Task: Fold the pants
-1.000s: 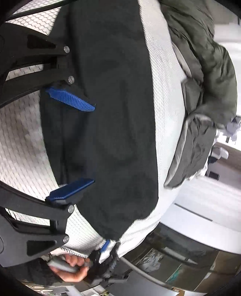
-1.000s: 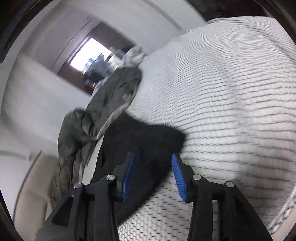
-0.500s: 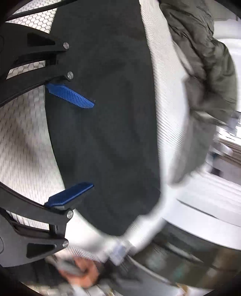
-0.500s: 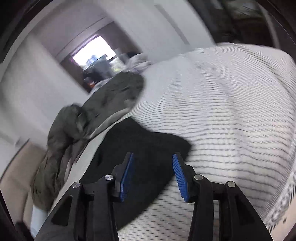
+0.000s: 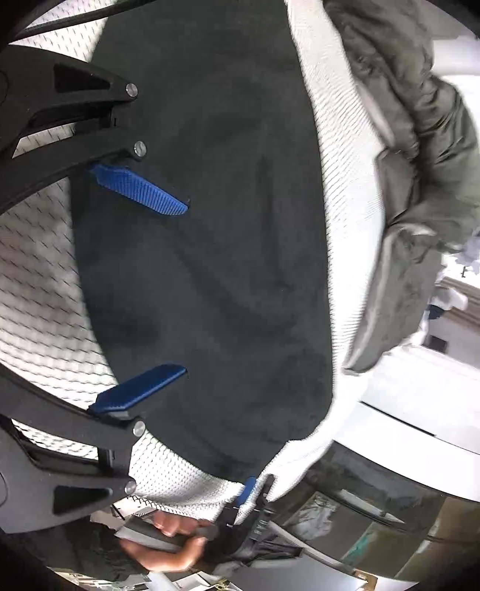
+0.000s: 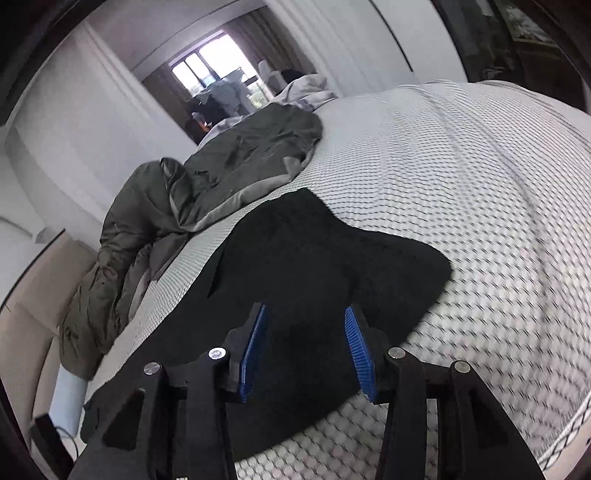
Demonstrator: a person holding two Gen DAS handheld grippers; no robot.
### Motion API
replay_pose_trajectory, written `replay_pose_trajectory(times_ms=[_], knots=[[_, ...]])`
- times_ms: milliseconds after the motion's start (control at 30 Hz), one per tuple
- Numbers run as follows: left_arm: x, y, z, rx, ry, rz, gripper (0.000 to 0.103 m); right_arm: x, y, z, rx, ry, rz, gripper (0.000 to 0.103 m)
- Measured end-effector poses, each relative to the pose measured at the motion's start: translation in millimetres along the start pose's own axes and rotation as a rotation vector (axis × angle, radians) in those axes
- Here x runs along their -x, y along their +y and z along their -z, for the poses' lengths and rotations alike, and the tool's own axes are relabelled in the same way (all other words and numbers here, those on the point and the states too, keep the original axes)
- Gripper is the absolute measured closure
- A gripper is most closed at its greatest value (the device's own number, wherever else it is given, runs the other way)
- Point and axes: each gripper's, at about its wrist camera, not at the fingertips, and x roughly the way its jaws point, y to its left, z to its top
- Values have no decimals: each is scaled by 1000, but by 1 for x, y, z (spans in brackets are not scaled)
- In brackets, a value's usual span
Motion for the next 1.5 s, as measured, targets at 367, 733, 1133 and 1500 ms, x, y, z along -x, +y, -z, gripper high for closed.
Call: replay_pose_trajectory(times_ms=[367,733,1133,1500], knots=[[-33,-16,21,-190,53,-86,15,-95,11,-110,100,175,6,39],[-30,-13,29,-186,52,-72,13,-159,64,-127,502,270,62,82],[-30,-12,27,-186,52,-73,13,-115,37,-119,398,150,230,40],[-27,-14,30,-185,39,-96,11,-10,-10,-16,32,43,90,23]])
